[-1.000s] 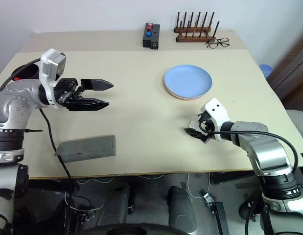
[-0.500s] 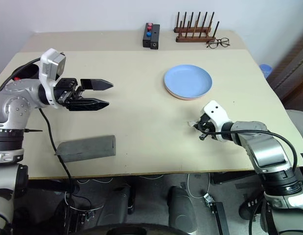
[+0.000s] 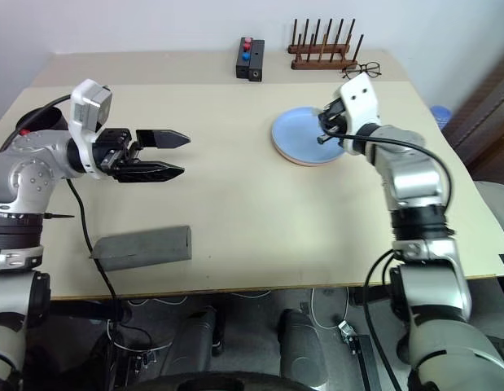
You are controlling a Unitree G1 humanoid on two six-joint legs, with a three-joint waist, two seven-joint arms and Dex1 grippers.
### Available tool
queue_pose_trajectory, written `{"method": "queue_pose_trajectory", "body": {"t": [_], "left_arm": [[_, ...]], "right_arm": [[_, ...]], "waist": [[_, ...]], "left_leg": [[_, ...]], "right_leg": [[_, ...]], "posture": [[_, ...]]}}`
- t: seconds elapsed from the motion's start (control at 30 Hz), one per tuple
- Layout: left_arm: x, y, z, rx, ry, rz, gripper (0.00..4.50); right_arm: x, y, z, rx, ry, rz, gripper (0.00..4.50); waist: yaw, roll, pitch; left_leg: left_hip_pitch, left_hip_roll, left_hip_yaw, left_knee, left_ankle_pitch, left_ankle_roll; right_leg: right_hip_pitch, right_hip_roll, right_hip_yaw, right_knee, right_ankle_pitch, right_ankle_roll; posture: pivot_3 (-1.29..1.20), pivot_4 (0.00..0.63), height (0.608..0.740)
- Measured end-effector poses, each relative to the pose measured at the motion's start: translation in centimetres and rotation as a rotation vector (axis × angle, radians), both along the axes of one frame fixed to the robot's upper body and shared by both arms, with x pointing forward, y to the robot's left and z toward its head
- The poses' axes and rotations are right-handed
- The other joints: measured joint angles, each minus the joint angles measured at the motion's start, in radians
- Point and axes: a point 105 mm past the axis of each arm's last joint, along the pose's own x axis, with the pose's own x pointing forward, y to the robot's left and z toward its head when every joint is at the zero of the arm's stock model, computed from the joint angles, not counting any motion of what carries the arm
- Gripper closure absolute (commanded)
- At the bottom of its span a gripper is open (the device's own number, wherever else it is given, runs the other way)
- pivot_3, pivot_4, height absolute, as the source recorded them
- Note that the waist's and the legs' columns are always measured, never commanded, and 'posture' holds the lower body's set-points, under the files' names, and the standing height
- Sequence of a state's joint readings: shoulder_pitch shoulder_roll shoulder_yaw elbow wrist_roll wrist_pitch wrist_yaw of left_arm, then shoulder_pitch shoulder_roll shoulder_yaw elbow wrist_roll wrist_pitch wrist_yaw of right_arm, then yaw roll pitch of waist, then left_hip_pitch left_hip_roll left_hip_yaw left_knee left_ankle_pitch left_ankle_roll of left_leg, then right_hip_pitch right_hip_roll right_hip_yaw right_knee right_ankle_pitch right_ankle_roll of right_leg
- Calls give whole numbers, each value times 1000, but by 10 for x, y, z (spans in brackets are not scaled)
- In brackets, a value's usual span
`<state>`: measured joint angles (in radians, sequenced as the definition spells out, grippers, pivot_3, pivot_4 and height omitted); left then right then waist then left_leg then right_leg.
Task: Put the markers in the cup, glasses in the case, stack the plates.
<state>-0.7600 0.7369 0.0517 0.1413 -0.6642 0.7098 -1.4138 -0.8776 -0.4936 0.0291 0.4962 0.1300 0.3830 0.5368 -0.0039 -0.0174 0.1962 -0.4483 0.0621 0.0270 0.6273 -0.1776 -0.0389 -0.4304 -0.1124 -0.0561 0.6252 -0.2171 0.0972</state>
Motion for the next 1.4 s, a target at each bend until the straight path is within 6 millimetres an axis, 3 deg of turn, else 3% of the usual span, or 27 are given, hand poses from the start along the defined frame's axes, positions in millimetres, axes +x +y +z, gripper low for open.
{"method": "queue_pose_trajectory", "body": {"t": [0.1,0.23,0.37,0.47,0.53,0.6,0.7,0.8,0.9,1.1,1.27,1.4], "left_arm": [[-3,0,1,13,-2,4,0],[-6,8,0,20,0,39,0],[-7,10,-5,13,6,70,0],[-8,7,-6,0,1,69,0],[-9,5,-6,-8,-7,62,0],[-10,7,-6,-12,-22,66,0],[-10,17,-9,-17,-27,96,0],[-12,23,-16,-14,-28,115,0],[-14,27,-26,-5,-33,126,0],[-16,32,-39,-3,-43,150,0],[-15,28,-42,-27,-60,138,0],[-13,24,-47,-39,-63,142,0]], "right_arm": [[5,9,-22,-13,39,11,2066],[4,2,-14,11,6,20,37],[-4,-9,14,108,-94,51,37],[-32,15,35,226,-178,235,37],[-62,34,35,245,-184,397,37],[-92,42,20,218,-124,522,37],[-125,35,4,204,-3,622,37],[-150,25,13,178,33,688,37],[-160,16,19,127,36,695,37],[-172,5,-4,57,83,661,37],[-173,-6,10,6,49,605,37],[-173,-11,10,-10,54,588,37]], "waist": [[-8,0,0],[-12,2,1],[-10,2,1],[-10,2,1],[-8,2,1],[-3,2,1],[-3,2,1],[-5,2,1],[-6,1,1],[-2,1,1],[10,1,1],[16,1,1]], "left_leg": [[0,0,0,0,0,0],[0,0,0,0,0,0],[1,0,0,0,0,0],[1,0,0,-1,0,0],[2,0,0,-1,0,0],[2,0,0,0,0,0],[2,0,0,2,0,0],[3,0,0,2,0,-1],[4,1,0,0,0,-1],[1,1,1,0,0,0],[2,1,1,1,-1,-1],[1,1,1,0,-1,-1]], "right_leg": [[0,0,0,1,2,4],[-1,0,0,2,2,4],[-1,0,0,2,2,4],[-1,0,0,3,1,5],[0,0,0,3,1,5],[1,0,0,3,0,4],[1,0,0,1,-1,0],[2,-1,0,0,-1,0],[2,-1,0,-1,-1,-1],[2,-1,0,-5,0,-2],[2,-1,0,-6,0,-1],[3,-1,0,-7,0,-1]], "posture": [[0,150,740],[0,150,740],[0,150,740],[0,150,740],[0,150,740],[0,150,740],[0,150,740],[0,150,740],[0,150,740],[0,150,740],[0,150,740],[0,150,740]]}}
